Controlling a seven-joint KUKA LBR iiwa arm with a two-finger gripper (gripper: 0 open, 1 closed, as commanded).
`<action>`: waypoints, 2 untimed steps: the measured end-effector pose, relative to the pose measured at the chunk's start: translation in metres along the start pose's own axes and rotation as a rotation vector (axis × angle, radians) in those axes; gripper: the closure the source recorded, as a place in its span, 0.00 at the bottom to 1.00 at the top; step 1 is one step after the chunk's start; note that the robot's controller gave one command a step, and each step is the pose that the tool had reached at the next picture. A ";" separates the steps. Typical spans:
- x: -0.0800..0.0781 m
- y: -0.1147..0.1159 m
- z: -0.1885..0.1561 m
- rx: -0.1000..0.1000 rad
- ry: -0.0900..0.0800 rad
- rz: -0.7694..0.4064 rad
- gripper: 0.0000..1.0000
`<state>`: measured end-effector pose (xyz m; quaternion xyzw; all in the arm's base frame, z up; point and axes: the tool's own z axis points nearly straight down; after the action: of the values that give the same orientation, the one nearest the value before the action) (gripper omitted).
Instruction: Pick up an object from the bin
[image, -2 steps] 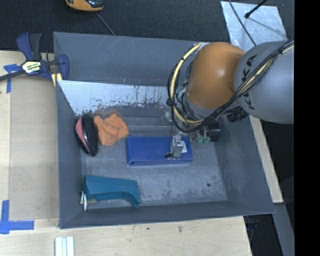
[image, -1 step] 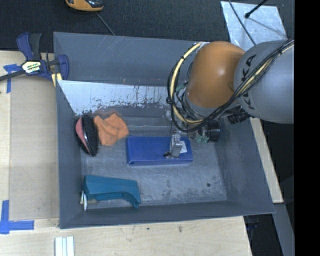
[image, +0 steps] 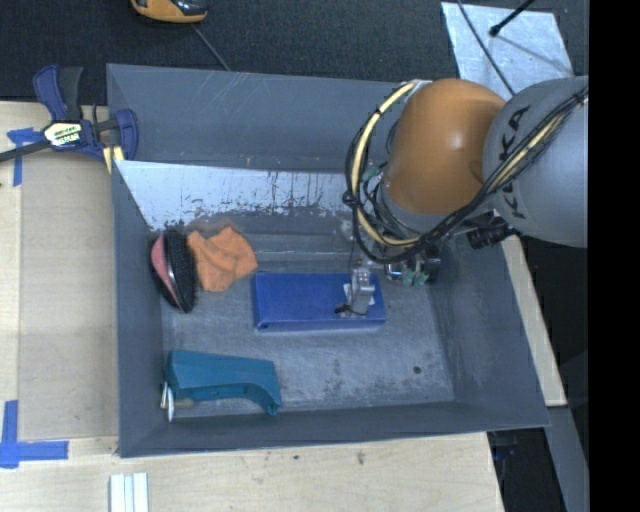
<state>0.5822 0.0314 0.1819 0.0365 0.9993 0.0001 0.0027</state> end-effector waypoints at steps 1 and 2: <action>-0.004 -0.005 0.002 0.000 -0.001 -0.106 0.00; -0.005 -0.024 0.031 0.000 0.002 -0.064 0.00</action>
Offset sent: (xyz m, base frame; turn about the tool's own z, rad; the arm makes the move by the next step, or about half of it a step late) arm 0.0020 -0.0273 -0.0359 -0.0586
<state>0.5853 0.0073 0.1506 0.0044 1.0000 0.0001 0.0019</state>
